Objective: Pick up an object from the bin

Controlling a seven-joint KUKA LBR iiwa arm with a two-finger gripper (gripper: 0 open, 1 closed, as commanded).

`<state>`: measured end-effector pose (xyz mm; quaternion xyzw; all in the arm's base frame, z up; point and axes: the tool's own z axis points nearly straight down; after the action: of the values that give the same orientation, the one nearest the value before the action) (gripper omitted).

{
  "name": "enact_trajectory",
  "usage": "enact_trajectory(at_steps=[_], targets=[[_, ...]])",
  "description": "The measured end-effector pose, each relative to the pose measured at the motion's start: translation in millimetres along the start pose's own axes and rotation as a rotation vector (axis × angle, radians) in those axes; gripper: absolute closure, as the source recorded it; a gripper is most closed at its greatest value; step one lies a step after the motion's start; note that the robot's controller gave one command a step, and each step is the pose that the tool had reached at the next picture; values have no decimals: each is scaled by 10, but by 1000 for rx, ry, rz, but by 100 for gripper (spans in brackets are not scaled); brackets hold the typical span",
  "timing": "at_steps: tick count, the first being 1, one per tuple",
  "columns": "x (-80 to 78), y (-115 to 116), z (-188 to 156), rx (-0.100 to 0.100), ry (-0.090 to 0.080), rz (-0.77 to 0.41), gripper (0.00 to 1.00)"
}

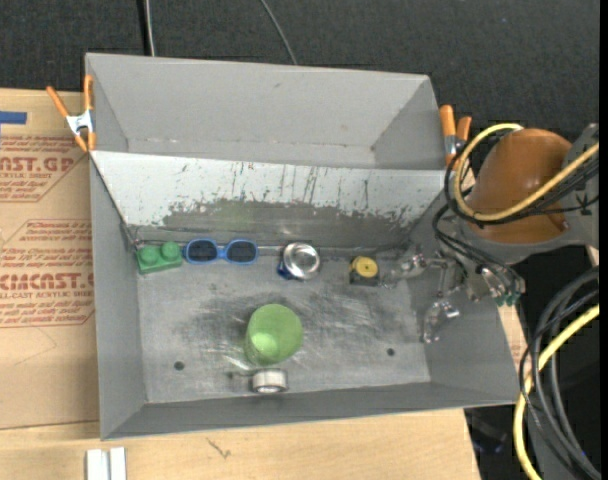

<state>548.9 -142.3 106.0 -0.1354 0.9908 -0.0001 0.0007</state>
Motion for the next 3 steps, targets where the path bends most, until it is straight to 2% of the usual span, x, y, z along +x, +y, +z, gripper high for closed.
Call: enact_trajectory(at_steps=[1,2,3], targets=[[-526,86,-548,1,-8,132,0],[-515,386,-79,-4,2,124,0],[-502,-10,333,0,-10,264,0]])
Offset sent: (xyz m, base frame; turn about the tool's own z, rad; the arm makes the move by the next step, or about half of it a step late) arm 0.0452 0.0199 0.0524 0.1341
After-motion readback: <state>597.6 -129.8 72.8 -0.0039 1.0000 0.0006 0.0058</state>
